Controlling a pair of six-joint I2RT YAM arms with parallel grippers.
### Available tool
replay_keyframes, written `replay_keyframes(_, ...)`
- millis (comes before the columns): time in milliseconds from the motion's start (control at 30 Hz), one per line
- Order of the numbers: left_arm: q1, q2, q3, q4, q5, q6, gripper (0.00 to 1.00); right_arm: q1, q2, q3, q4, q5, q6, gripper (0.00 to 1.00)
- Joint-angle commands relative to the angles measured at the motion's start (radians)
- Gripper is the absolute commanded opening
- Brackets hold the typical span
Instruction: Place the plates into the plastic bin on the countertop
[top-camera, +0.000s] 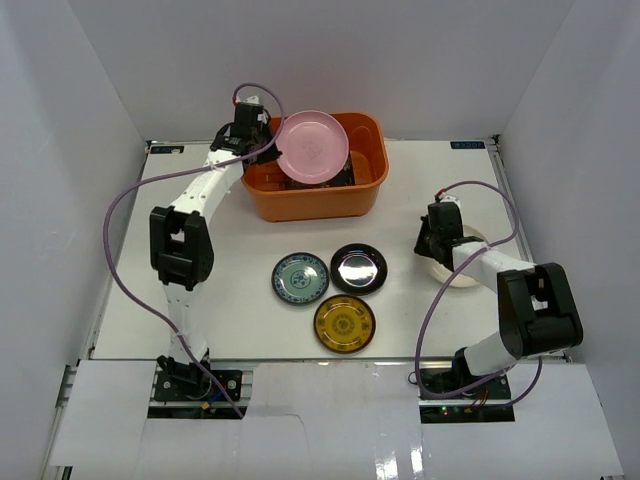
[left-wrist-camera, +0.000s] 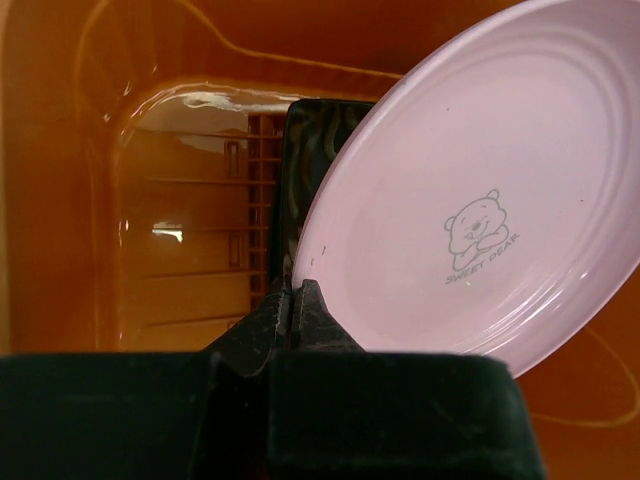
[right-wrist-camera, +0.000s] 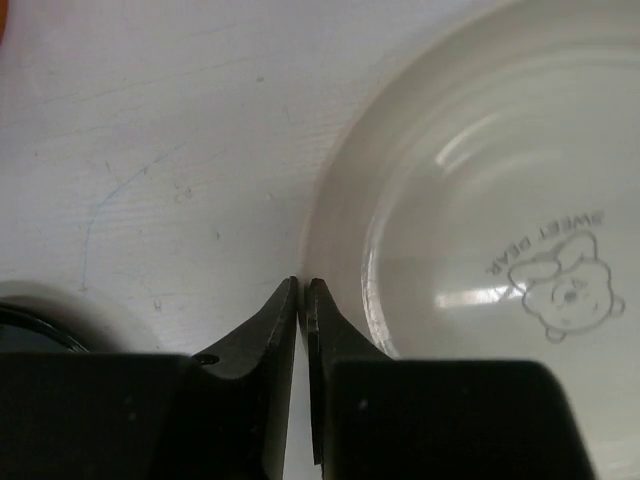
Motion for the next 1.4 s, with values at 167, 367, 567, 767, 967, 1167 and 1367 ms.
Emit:
replay_keyframes(167,-0.010,0.115,0.193,-0.045,0.012,0.022,0.02,-0.003,0.006,0.079,-0.017,0.017,-0.089,0.08)
replay_keyframes(367,-0.008,0.123,0.210,-0.042,0.059,0.023,0.39,0.026,-0.123,0.124,-0.068,0.075,-0.133,0.08)
replay_keyframes(567,-0.010,0.039,0.211,-0.035,0.148,0.008,0.63,0.091,-0.201,0.307,-0.129,0.088,-0.202,0.08)
replay_keyframes(767,-0.010,-0.315,-0.052,0.080,0.202,-0.020,0.66,0.199,-0.052,0.626,-0.114,-0.036,-0.368,0.08)
replay_keyframes(967,-0.008,-0.740,-0.598,0.208,0.173,-0.069,0.73,0.275,0.246,1.059,-0.148,-0.191,-0.562,0.08)
replay_keyframes(1167,-0.013,-0.981,-0.991,0.186,0.250,-0.086,0.73,0.403,0.553,1.395,-0.286,-0.299,-0.739,0.08)
replay_keyframes(1367,-0.014,-1.120,-1.211,0.094,0.282,-0.122,0.73,0.460,0.707,1.471,-0.274,-0.251,-0.805,0.08)
